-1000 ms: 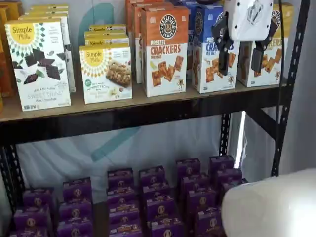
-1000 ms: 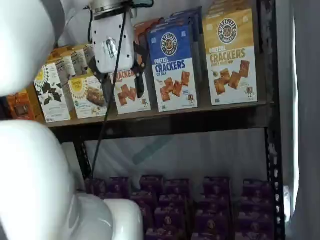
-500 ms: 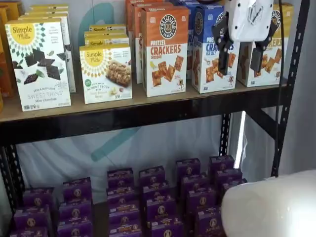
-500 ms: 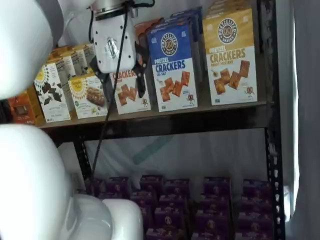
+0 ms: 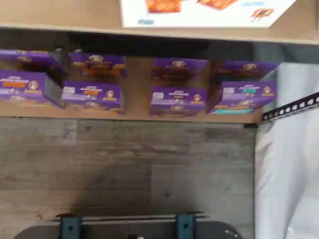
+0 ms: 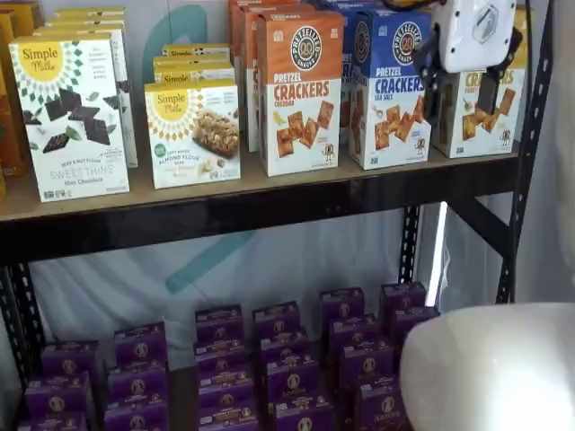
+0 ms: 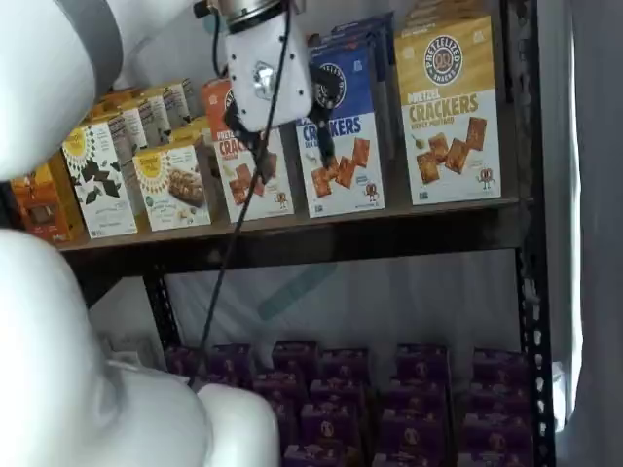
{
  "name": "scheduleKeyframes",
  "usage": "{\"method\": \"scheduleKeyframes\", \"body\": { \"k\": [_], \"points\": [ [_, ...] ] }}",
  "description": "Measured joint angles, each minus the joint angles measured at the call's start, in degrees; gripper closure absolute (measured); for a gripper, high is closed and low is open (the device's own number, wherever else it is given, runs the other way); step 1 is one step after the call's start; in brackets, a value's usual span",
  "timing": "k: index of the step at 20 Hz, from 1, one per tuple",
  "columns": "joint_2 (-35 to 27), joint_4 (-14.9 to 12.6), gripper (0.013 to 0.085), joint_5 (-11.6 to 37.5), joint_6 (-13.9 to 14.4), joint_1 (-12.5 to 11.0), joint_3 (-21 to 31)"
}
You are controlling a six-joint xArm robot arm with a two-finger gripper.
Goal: Retrieve the yellow and white box located on the top shelf, the sixth one from the left
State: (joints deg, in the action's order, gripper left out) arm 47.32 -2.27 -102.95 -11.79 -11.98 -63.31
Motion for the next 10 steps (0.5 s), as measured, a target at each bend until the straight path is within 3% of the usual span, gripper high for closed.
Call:
{"method": "scheduleKeyframes", "body": {
  "k": [5, 10],
  "points": [
    [-3.0, 1.5, 0.0130, 4.5, -6.6, -7.1, -0.6],
    [-5.9, 2.4, 0.0130, 8.1, -10.6, -11.5, -2.0]
  ]
}}
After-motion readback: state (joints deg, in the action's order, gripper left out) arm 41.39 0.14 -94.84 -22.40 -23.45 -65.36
